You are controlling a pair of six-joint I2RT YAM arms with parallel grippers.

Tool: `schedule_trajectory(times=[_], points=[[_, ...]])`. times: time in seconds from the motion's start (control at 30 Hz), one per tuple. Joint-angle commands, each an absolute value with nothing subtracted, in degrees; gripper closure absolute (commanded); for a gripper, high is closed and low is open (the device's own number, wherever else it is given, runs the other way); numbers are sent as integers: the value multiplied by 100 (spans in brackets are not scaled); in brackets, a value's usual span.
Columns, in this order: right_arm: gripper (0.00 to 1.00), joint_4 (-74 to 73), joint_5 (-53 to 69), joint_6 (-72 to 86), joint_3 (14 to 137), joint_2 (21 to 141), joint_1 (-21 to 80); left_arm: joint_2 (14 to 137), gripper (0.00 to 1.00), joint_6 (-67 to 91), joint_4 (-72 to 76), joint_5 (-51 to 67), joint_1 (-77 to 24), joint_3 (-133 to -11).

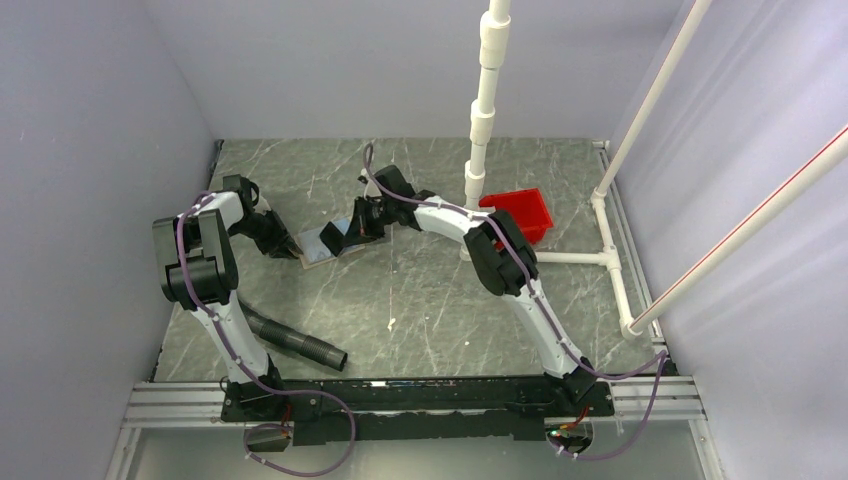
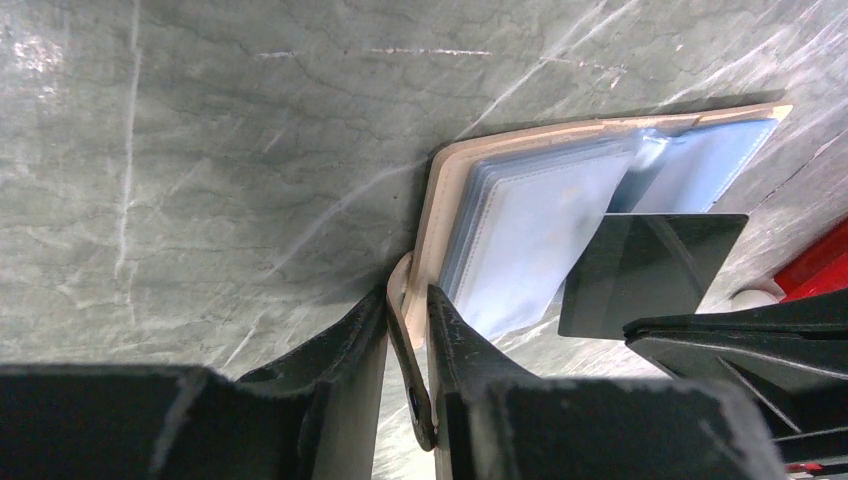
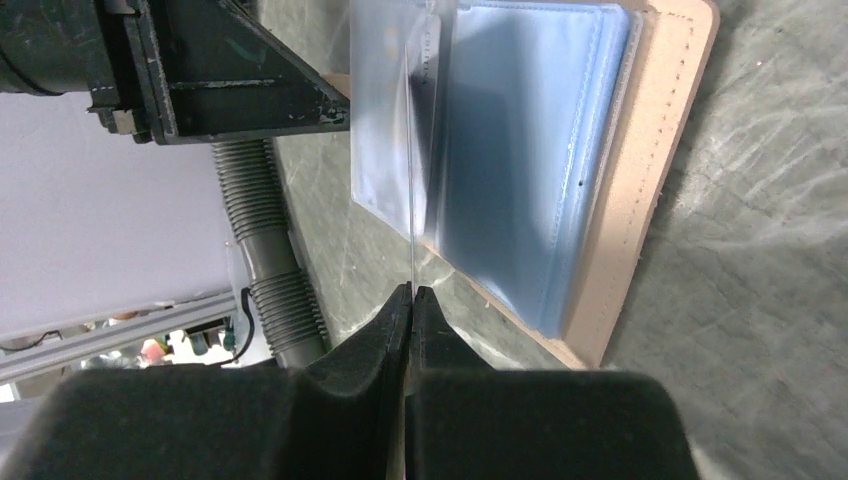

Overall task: Put the credit cards into the card holder
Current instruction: Insert the credit card into the card holder.

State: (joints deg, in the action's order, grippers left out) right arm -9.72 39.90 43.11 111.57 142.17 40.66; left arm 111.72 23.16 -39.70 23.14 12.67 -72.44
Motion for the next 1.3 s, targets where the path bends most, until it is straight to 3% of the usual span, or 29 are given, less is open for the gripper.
schedule_trajectory(times=[0.0, 0.7, 1.27], points=[[100, -1197, 3802, 4351, 11556, 14356, 4124, 11418, 73, 2162, -3876, 2232, 1141, -7186], [100, 186, 3779, 4607, 11602, 14733, 4064, 11422, 74, 2153, -3878, 2272, 1143, -7183], [100, 429, 4092, 4968, 11994, 15167, 4180, 11451, 75, 2162, -3841, 2328, 1134, -7183]])
